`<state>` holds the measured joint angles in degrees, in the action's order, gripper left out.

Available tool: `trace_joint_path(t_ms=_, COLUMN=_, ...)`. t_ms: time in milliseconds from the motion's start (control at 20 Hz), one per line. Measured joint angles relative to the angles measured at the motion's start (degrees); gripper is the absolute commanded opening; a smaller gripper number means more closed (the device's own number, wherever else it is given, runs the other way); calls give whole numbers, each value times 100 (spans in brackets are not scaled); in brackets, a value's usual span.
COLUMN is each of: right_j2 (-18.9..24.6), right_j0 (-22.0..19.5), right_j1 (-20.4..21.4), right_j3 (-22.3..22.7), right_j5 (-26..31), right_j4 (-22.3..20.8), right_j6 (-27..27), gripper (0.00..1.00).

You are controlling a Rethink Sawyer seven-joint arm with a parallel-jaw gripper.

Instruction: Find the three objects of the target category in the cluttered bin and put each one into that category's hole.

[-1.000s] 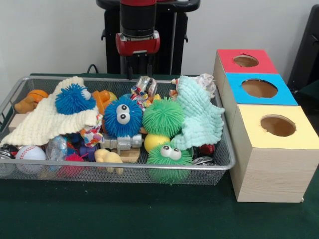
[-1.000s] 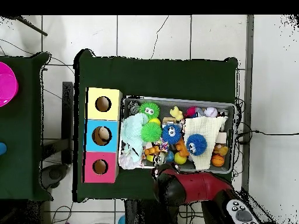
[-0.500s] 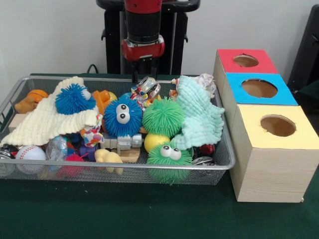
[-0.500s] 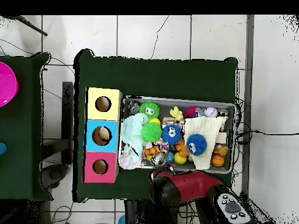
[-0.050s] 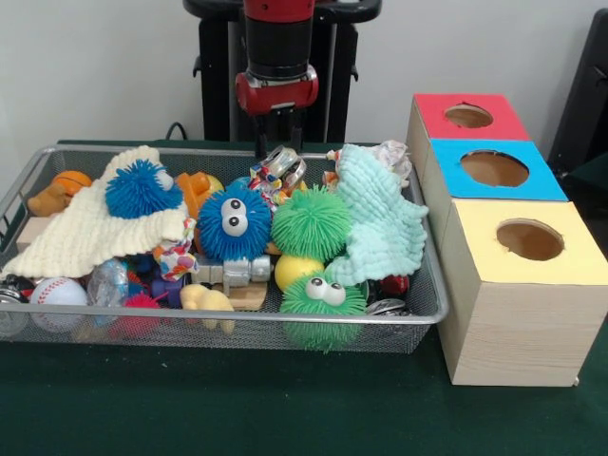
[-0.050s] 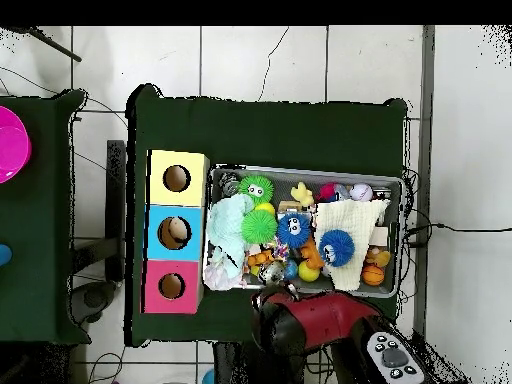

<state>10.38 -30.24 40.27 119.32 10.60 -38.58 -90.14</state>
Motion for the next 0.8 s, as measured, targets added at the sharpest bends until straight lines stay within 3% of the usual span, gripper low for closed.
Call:
trace_joint_path(t_ms=350, right_j2=397, right_j0=-309, right_j1=487, right_j3=5, right_j5=481, right_j4=336, right_j6=0, gripper=100)
trace_joint_path(t_ms=800, right_j2=661, right_j0=-396, right_j1=816, right_j3=5, right_j5=926, right_j4=546, right_j6=0, gripper=100)
